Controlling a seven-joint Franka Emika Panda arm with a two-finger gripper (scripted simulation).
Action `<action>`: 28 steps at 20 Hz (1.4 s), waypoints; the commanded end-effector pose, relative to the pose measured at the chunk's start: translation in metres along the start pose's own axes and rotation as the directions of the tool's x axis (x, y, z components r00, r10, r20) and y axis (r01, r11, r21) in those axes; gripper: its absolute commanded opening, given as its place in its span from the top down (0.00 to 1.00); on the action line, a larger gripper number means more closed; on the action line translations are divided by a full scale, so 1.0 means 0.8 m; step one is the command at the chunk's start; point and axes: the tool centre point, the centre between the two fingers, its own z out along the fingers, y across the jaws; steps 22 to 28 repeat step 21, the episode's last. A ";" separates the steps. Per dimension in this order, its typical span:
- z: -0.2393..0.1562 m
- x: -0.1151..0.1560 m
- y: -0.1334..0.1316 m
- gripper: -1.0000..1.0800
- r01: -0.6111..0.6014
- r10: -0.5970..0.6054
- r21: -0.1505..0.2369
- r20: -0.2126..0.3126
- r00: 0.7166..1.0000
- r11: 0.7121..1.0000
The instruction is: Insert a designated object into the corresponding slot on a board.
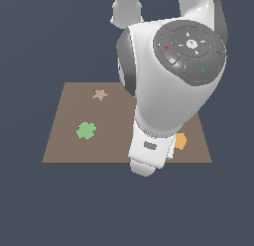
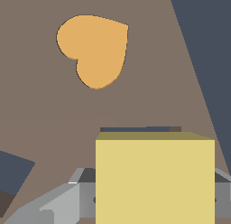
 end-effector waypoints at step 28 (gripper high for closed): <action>0.012 0.001 0.000 0.04 0.018 -0.018 -0.001 0.000 1.000 1.000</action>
